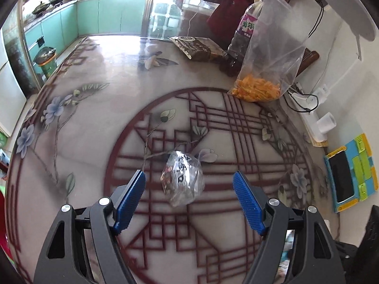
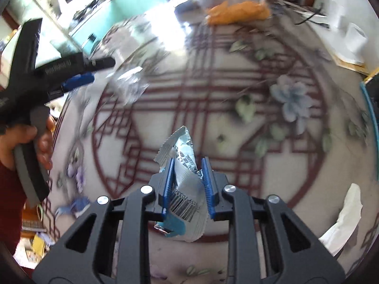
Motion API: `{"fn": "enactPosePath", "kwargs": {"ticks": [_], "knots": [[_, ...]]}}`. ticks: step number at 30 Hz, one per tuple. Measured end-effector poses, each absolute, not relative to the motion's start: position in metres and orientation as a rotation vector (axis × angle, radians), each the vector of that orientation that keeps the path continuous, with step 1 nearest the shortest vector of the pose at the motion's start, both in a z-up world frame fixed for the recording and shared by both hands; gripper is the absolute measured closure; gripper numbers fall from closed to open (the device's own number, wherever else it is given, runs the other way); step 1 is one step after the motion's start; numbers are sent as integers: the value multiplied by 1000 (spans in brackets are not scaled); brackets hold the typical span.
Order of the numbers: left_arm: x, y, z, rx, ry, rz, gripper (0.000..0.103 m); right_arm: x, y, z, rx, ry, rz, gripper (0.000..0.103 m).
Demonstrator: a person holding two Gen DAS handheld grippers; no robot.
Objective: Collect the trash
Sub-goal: 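Grasp the clear snack bag with the left gripper while the right grasps the barcode wrapper, then carry the snack bag and barcode wrapper in both grippers over the bucket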
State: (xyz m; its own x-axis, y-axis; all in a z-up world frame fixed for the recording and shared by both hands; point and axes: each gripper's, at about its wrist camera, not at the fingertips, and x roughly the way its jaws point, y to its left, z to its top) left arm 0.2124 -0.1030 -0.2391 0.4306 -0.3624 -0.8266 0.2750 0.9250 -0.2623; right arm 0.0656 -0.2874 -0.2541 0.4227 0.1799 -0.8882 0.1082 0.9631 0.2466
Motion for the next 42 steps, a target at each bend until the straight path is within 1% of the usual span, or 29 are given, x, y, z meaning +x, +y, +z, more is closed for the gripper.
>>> {"fn": "enactPosePath", "kwargs": {"ticks": [4, 9, 11, 12, 13, 19, 21, 22, 23, 24, 25, 29, 36, 42], "knots": [[231, -104, -254, -151, 1069, -384, 30, 72, -305, -264, 333, 1145, -9, 79], [246, -117, -270, -122, 1107, -400, 32, 86, -320, -265, 370, 1145, -26, 79], [249, -123, -277, -103, 1122, -410, 37, 90, -322, -261, 388, 1124, -33, 79], [250, -124, -280, -95, 1135, -414, 44, 91, -321, -261, 393, 1118, -33, 79], [251, -126, -283, -91, 1150, -418, 46, 92, -320, -260, 398, 1111, -33, 79], [243, -122, -292, -89, 1155, -398, 44, 94, -316, -251, 415, 1092, -11, 79], [241, -121, -296, -84, 1173, -394, 49, 94, -313, -251, 413, 1094, -5, 79], [240, -120, -295, -76, 1169, -394, 56, 93, -311, -250, 411, 1095, 1, 79], [238, -121, -294, -79, 1181, -405, 59, 92, -308, -250, 409, 1095, 7, 79], [238, -120, -291, -86, 1184, -412, 67, 91, -306, -249, 407, 1093, 11, 79], [235, -118, -286, -89, 1181, -418, 72, 90, -303, -246, 405, 1089, 19, 79], [220, -111, -254, -97, 1128, -429, 72, 84, -293, -236, 394, 1072, 45, 79], [167, -90, -181, -52, 994, -455, 71, 73, -275, -210, 353, 1025, 81, 79], [125, -61, -150, -59, 936, -424, 71, 60, -250, -193, 316, 1003, 131, 79]]}}
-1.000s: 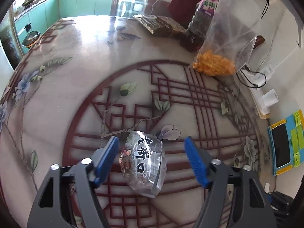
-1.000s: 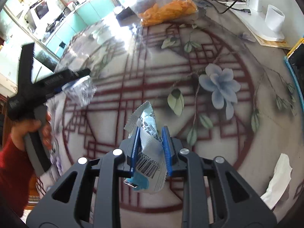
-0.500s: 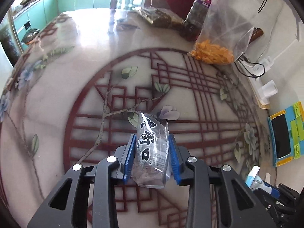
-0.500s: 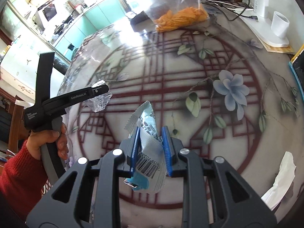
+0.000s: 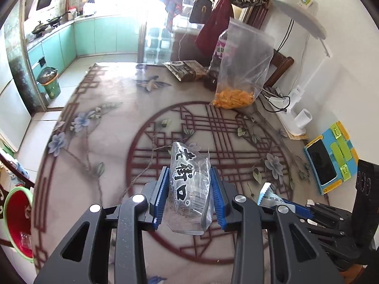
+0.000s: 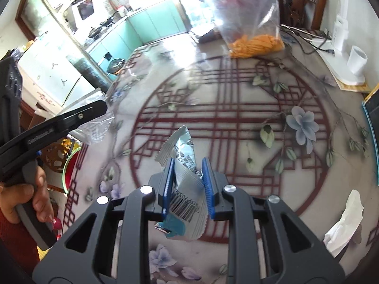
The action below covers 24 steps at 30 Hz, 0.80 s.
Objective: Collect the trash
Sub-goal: 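Carry the snack bag and barcode wrapper in both grippers over the bucket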
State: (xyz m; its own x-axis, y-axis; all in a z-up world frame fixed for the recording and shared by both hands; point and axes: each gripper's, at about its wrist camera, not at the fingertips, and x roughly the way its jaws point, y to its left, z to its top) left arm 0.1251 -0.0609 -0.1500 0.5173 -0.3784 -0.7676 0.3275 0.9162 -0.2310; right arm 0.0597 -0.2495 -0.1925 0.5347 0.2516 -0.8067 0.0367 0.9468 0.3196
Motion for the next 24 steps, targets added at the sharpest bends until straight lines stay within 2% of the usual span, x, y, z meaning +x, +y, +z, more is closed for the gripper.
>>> {"fn": "enactPosePath", "kwargs": {"ticks": [9, 24], "knots": [[78, -15, -131, -98, 873, -359, 71, 50, -196, -164, 244, 955, 236, 79], [55, 128, -132, -158, 842, -262, 71, 49, -57, -138, 160, 926, 349, 79]]}}
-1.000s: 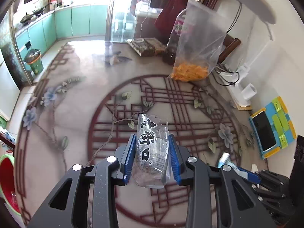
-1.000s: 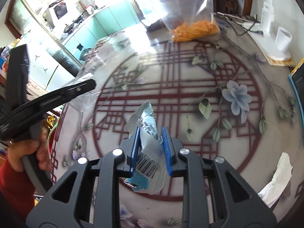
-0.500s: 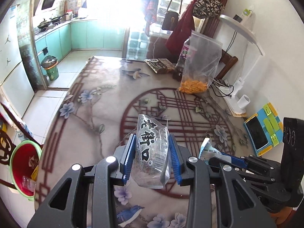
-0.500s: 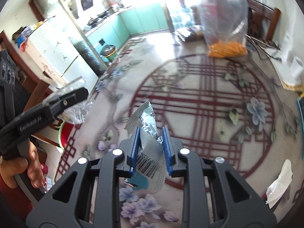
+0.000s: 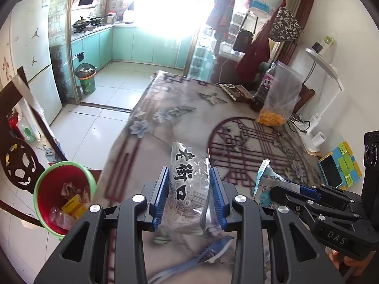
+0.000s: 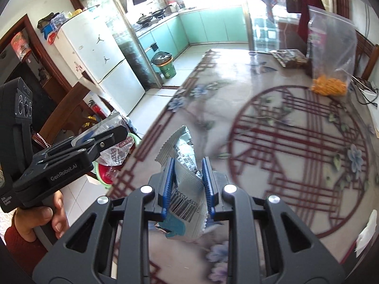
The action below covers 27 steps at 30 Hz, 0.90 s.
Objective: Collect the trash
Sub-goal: 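Carry the snack bag and barcode wrapper in both grippers over the bucket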
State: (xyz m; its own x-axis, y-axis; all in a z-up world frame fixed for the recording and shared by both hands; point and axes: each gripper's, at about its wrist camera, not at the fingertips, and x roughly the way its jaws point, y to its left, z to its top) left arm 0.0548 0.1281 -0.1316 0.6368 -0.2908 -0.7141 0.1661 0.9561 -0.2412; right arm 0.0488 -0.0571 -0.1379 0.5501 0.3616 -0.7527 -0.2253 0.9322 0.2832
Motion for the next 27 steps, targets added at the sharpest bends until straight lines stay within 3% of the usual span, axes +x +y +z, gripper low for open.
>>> {"fn": "enactPosePath", "kwargs": {"ticks": [17, 27], "knots": [[66, 307, -149, -192, 843, -124, 71, 76, 112, -146, 130, 953, 445, 79], [73, 365, -162, -254, 853, -35, 71, 94, 175, -144, 70, 965, 530, 79]]}}
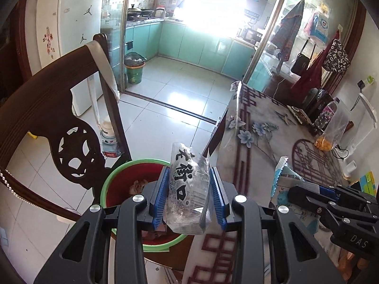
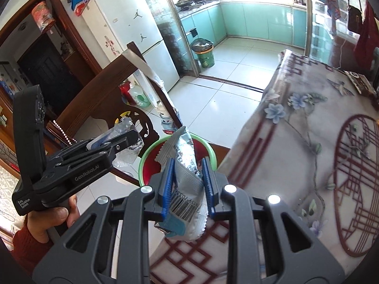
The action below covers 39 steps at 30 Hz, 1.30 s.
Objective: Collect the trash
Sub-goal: 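Carry the snack bag and barcode wrapper in both grippers over the bucket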
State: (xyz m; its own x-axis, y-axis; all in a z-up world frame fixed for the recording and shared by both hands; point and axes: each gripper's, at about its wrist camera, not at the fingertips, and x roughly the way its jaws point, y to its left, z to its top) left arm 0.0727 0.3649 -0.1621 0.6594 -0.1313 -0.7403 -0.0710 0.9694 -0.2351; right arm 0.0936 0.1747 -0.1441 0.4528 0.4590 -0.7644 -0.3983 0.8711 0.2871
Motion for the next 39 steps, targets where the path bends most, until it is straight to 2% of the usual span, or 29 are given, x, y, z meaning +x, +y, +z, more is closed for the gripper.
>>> {"fn": "enactPosePath", "kwargs": {"ticks": [22, 39], "knots": [[97, 417, -197, -316, 921, 47, 71, 122, 229, -168, 22, 1048, 591, 79], [123, 424, -228, -337, 991, 43, 70, 134, 235, -178, 17, 1075, 574, 79]]}}
